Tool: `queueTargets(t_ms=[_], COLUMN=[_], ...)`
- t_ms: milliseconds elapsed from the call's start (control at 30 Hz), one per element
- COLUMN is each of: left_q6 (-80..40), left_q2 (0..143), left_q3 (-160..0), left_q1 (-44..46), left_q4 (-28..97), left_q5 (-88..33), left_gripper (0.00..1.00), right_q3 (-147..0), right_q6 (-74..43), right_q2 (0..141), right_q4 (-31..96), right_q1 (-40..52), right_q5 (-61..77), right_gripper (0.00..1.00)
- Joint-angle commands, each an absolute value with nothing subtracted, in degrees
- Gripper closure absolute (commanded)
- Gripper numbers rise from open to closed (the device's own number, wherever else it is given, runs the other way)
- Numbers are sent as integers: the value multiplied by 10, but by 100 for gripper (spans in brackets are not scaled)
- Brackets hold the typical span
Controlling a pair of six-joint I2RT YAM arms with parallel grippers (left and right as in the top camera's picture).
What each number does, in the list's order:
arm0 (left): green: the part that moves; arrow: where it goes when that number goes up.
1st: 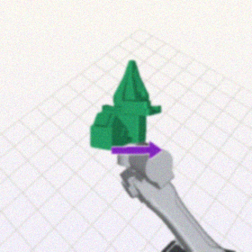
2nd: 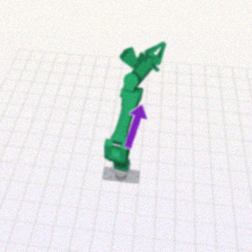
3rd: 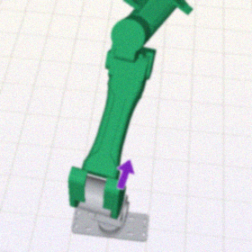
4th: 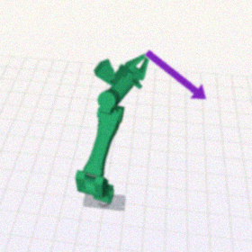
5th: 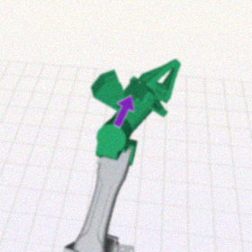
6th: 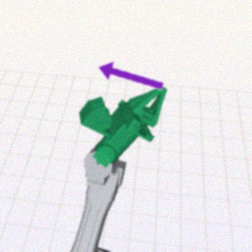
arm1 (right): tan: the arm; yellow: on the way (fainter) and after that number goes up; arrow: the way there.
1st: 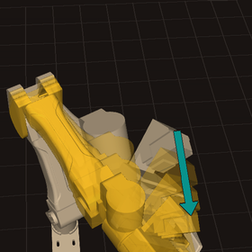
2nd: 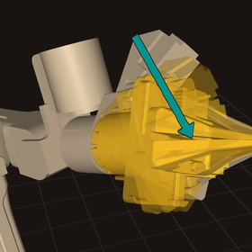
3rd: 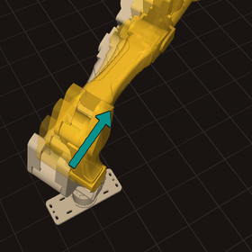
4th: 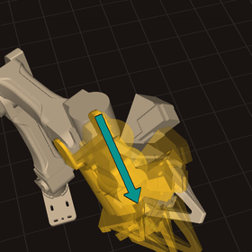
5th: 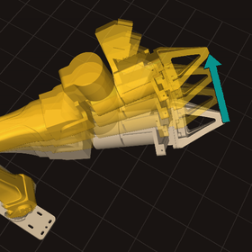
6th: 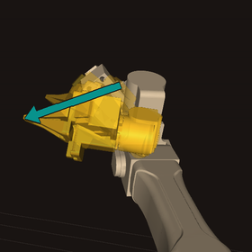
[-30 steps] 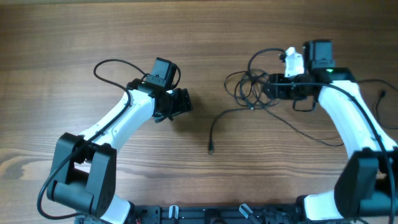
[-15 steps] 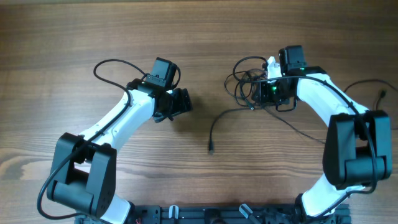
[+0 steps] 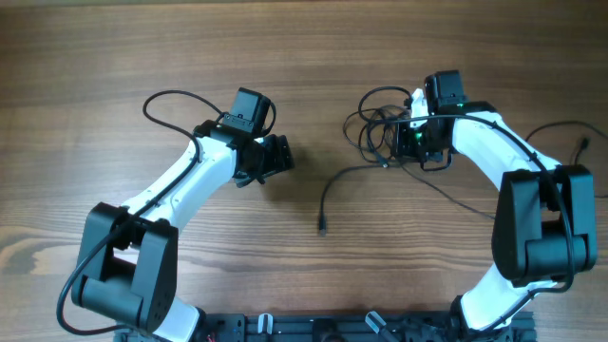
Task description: Untangle cables
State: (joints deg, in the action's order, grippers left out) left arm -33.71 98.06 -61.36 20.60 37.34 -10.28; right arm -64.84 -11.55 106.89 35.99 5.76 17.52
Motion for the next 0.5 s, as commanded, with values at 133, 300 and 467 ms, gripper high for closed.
queueTargets(t_ms=[133,300,467], left_q6=[-333,-333,-333], left_q2=[984,984,984], left_q3=[-618,-618,-618], left_q1=[204,204,204], left_q4=[375,380,380], left_q5=[-95,-95,-95], left_gripper=[21,21,21], right_q3=[-622,-619,-644], right_q6=[-120,-121,-86], right_q2=[1082,1082,1065], right_q4=[365,365,398], right_q1=[60,60,60], right_q5=[165,166,242], right_gripper=[87,96,96])
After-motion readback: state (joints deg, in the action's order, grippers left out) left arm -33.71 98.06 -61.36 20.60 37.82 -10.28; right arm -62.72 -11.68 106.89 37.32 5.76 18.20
